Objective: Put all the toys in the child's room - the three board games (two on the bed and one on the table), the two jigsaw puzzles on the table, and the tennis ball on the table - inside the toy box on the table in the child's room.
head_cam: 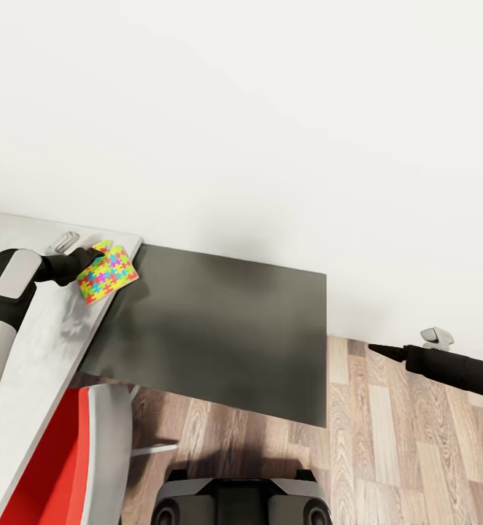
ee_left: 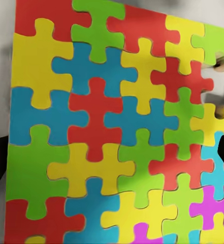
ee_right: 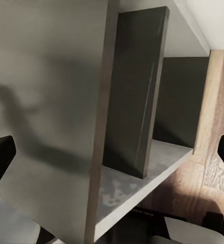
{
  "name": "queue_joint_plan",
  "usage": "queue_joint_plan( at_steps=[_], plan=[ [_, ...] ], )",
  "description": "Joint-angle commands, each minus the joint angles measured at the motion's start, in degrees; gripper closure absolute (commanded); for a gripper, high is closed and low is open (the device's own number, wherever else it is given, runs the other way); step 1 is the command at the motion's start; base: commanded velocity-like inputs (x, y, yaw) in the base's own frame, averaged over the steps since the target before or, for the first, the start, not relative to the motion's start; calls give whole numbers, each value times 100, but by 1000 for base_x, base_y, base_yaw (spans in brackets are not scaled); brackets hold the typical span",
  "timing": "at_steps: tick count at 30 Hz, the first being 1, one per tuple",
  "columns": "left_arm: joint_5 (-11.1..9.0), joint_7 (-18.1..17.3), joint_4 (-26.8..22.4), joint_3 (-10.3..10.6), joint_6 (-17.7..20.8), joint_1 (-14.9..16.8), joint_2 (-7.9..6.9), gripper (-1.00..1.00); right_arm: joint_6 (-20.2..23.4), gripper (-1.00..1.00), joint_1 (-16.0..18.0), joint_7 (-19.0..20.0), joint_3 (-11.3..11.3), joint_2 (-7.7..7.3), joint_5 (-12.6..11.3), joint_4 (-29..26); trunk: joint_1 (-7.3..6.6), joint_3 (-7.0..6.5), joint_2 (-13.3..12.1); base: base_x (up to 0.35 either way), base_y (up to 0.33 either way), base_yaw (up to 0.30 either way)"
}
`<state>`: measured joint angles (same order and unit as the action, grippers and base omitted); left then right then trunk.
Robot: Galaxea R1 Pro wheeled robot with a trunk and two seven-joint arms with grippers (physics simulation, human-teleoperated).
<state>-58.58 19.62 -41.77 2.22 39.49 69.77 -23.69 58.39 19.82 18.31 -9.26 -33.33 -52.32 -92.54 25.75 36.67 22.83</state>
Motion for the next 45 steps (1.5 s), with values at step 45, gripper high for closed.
queue_joint_plan(
  at_steps=[45],
  plan=[
    [-118, 43, -10, 13, -3, -8, -12, -100, 23, -100, 5, 58, 3, 6, 55, -1, 4, 8, 9, 0, 0, -34]
  ],
)
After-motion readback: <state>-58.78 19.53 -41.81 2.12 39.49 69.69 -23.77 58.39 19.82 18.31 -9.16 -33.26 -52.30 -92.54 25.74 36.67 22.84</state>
